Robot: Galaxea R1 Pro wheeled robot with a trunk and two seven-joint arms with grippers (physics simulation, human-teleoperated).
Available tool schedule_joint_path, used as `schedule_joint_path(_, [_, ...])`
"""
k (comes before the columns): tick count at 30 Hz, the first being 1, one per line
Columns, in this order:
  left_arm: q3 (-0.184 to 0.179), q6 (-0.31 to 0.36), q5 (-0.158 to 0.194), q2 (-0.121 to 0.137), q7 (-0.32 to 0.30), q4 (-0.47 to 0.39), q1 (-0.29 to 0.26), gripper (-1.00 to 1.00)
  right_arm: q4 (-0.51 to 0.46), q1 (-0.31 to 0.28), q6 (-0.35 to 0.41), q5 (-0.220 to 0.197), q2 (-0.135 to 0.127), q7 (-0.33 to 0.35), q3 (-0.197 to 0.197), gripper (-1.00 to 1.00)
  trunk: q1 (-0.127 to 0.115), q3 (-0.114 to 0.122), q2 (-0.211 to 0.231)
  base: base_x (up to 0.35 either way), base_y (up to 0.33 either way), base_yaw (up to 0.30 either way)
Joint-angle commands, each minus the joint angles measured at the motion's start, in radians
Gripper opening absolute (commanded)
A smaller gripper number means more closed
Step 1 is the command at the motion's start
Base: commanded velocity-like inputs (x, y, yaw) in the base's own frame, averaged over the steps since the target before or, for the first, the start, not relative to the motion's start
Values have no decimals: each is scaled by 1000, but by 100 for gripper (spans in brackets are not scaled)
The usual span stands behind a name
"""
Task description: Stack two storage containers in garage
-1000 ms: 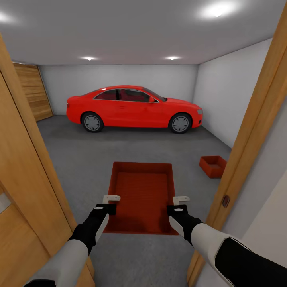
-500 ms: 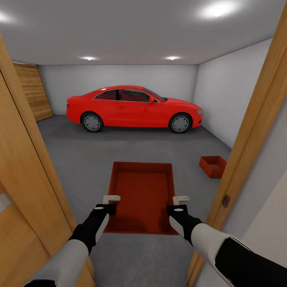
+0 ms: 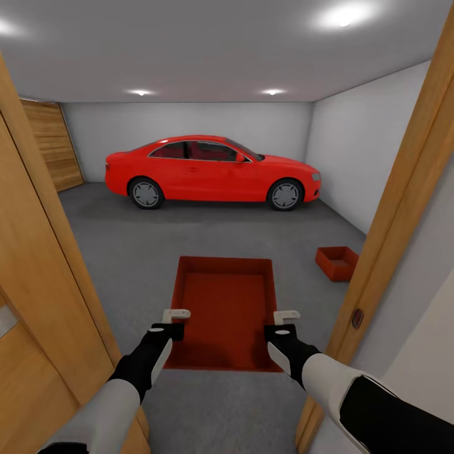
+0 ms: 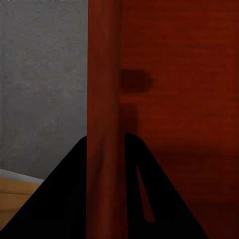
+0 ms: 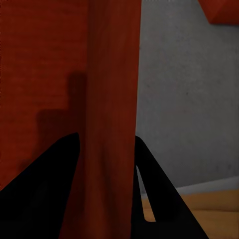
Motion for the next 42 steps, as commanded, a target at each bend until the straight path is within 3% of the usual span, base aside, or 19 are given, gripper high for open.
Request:
schedule_joint_path(1, [-4, 4, -5, -7, 0, -1, 0, -100, -8, -1, 5, 2, 2, -1, 14, -100, 1, -2, -2, 0, 0, 0])
schedule_joint_path(17, [-1, -2, -5, -9, 2, -3, 1, -100, -12, -1, 3, 22, 1, -2, -2, -100, 1, -2, -2, 20, 0, 0])
schedule_joint_path(25, [-4, -1, -6, -11, 6, -2, 0, -100, -12, -1, 3, 4, -1, -2, 14, -100, 1, -2, -2, 295, 0, 0])
schedule_joint_path(26, [-5, -1, -6, -11, 6, -2, 1, -100, -12, -1, 3, 22, 1, -2, 14, -100, 1, -2, -2, 320, 0, 0])
schedule_joint_path(42, [-5, -1, -5, -11, 6, -1, 1, -100, -12, -1, 3, 22, 1, -2, 14, -100, 1, -2, -2, 322, 0, 0])
